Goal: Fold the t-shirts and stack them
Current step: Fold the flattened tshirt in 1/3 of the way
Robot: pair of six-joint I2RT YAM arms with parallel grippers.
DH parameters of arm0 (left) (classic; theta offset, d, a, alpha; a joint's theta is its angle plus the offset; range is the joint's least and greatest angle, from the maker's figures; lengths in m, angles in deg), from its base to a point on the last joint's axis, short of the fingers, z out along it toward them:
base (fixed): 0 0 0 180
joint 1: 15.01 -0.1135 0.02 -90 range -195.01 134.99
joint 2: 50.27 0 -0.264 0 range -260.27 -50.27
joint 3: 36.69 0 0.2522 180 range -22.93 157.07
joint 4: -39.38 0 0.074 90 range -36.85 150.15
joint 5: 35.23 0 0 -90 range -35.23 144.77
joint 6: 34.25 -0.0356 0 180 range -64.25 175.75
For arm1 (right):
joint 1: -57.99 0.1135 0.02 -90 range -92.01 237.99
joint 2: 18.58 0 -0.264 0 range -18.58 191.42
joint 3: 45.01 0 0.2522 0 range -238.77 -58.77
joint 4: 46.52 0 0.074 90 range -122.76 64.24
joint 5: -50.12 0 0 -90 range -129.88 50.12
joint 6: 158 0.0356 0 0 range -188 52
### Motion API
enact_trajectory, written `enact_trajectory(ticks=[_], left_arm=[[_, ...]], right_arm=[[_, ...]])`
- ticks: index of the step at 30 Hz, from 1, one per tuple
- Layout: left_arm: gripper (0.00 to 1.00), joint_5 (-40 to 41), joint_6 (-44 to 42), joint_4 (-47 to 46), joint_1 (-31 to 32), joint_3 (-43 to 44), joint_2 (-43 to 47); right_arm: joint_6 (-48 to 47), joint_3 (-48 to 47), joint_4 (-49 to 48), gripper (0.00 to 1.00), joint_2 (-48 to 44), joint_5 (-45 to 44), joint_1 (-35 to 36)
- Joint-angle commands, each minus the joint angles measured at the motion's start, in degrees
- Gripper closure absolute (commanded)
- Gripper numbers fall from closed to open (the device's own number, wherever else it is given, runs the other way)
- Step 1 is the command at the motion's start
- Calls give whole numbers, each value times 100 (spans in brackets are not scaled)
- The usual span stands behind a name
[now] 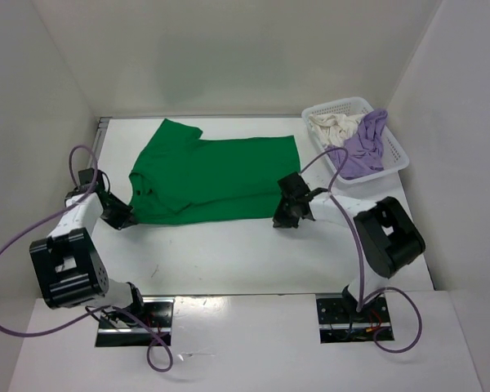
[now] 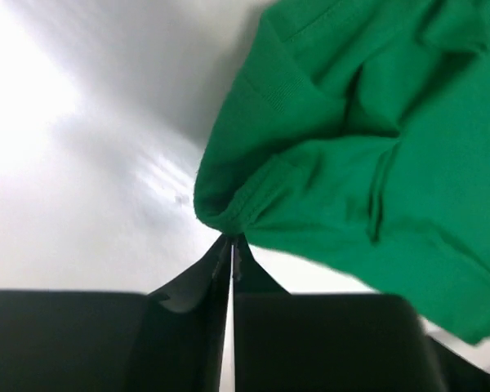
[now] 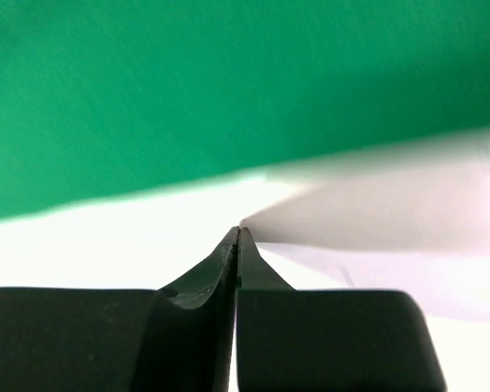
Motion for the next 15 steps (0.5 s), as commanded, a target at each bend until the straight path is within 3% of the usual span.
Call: enact_trajectory(ticks=[1, 2, 3, 4, 5, 7, 9, 11, 12, 15], left_arm=[[91, -489, -160, 893, -34, 102, 468], [79, -542, -99, 1095, -34, 102, 695], [46, -699, -98, 1097, -34, -29, 784], [31, -701, -11, 1149, -34, -117, 864], [20, -640, -11, 1202, -34, -118, 934], [14, -412, -80, 1202, -34, 48, 996], [16, -131, -134, 1282, 18, 496, 996], [24, 55, -195, 1229, 395, 760, 1049], [46, 55, -195, 1081, 536, 813, 1049], [83, -550, 313, 203, 1177, 508, 1041]], right_arm=[[134, 520, 690, 100, -663, -108, 280], [222, 599, 760, 100, -795, -108, 280], [223, 783, 813, 100, -935, -39, 359], [284, 854, 814, 97, -1206, 67, 359], [284, 855, 918, 93, -1322, 68, 359], [284, 855, 1164, 79, -1533, 15, 359], [145, 436, 1305, 75, -1684, -143, 359], [39, 75, 1438, 75, -1684, -143, 359], [-75, -240, 1438, 75, -1588, -143, 359], [-295, -864, 1315, 87, -1079, -143, 359]])
